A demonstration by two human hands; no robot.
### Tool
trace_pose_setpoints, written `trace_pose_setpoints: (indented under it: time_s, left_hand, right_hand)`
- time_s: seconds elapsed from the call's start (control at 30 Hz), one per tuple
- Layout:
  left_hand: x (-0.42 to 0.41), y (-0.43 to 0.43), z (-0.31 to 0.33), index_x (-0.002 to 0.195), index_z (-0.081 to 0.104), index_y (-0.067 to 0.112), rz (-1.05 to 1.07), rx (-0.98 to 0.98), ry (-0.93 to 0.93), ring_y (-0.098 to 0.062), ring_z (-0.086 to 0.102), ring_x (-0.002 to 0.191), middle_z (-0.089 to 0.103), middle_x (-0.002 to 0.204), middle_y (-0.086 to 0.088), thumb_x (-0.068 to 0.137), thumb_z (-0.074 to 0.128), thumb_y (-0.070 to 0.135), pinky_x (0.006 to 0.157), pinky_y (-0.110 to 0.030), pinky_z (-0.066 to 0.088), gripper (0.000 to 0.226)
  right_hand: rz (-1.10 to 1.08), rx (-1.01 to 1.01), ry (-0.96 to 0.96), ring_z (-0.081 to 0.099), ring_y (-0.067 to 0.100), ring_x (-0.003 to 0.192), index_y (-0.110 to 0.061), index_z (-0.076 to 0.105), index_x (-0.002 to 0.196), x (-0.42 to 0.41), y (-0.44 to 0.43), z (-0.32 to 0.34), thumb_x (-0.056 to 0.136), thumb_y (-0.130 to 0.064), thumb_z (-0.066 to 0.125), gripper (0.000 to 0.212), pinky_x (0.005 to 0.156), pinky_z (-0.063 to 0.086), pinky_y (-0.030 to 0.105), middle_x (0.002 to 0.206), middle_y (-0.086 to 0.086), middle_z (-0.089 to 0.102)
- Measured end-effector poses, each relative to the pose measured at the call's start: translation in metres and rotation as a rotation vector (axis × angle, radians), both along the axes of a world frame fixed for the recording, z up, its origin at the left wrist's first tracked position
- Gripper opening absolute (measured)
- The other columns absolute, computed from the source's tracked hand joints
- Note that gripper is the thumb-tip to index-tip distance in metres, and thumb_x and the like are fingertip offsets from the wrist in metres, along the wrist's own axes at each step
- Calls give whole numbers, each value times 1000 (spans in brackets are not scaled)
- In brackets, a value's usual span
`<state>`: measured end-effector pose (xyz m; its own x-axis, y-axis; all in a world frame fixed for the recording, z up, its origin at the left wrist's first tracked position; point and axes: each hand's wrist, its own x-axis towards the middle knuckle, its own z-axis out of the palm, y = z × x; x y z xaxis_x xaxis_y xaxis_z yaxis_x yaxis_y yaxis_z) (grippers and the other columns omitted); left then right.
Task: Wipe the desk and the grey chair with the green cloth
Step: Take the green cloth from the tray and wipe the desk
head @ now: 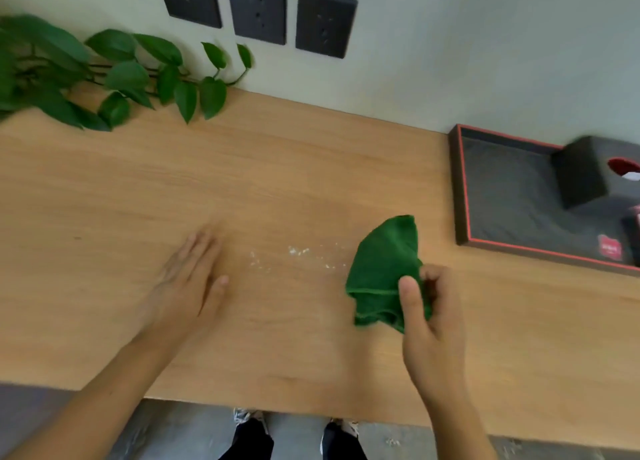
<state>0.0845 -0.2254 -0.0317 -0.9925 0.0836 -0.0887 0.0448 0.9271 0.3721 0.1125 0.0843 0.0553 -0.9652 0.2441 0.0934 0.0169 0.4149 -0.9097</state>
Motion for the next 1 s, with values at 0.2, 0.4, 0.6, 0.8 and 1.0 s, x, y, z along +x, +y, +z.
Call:
trace_pose_setpoints:
  time_s: [0.2, 0.4, 0.6, 0.8, 1.0]
  left_hand:
    - [4, -1, -16, 157, 8, 18, -34, -186, -27, -19, -5, 153, 2, 166, -7, 97, 4, 57, 123, -34, -4, 72]
    - [6, -1, -21, 158, 5, 16, -6, -299, -35, -25, 0, 153, 4, 166, -13, 95, 2, 62, 123, -43, 4, 78]
    - [3, 0, -25, 158, 0, 17, -10, -322, -35, -26, -2, 153, 1, 166, -12, 97, 6, 61, 123, -46, 10, 75]
    - [4, -2, -24, 158, 4, 13, -22, -284, -31, -27, 2, 153, 5, 166, -13, 98, 5, 57, 122, -47, 12, 73]
    - [5, -3, -22, 157, 8, 9, -1, -195, -16, -21, 3, 153, 8, 166, -8, 100, -3, 49, 123, -45, 13, 70]
  right_hand:
    - [-200, 432, -161, 53, 33, 105, -2, 58, 113, 12, -41, -52, 93, -32, 64, 37, 91, 44, 44, 109, 9, 54]
    - [-73, 520, -532, -4, 39, 154, -31, 8, 162, -21, -42, -70, 82, -85, 29, 99, 123, -1, 56, 170, 14, 3]
    - [-79, 596, -460, -13, 39, 153, -40, 13, 159, -27, -53, -89, 71, -95, 31, 106, 121, -8, 59, 170, 9, 0]
    - [34, 676, -366, -12, 40, 153, -44, 14, 159, -32, -87, -94, 75, -95, 28, 99, 121, -4, 64, 170, 9, 2]
    - [156, 758, -260, -7, 45, 153, -42, 21, 158, -27, -160, -100, 84, -86, 33, 86, 118, 3, 70, 169, 13, 12]
